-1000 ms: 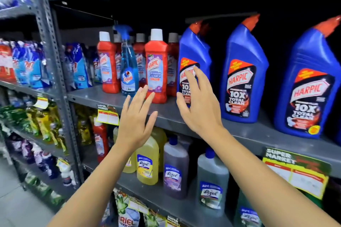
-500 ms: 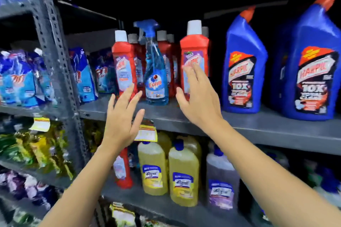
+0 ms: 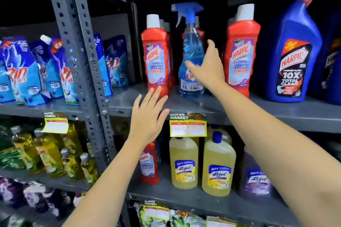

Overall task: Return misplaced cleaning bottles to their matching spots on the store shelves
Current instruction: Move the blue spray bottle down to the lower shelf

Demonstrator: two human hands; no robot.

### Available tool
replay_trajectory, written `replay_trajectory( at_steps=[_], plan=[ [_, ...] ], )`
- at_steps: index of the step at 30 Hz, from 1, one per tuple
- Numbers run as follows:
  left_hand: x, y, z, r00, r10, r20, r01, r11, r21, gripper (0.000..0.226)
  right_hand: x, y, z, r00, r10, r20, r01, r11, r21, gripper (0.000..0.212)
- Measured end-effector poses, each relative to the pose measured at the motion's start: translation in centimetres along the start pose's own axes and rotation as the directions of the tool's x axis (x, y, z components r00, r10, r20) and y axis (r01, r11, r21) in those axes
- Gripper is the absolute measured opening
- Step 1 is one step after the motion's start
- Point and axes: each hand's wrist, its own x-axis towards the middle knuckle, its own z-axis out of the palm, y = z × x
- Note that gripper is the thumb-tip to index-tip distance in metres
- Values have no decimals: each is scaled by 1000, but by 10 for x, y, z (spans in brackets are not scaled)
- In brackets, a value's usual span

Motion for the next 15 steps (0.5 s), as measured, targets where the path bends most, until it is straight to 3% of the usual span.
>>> replay_trajectory(
  at_steps=[3,8,11,15],
  plan=[
    [-2,-2,1,999,13,-31,-14,1000,-24,50,16,7,10,980,188,65,-197,964,178,93],
    [-1,-4,3,998,16,-62,-19,999,-48,44,26,24,19,953,225,204,-290,874,391,57],
    [-2,-6,4,996,21,-88,-26,998,-53,42,22,25,16,959,169,228,-234,925,299,62],
    [-2,-6,3,995,19,-96,-26,997,-67,42,14,23,14,984,100,145,-130,969,209,67]
  ],
)
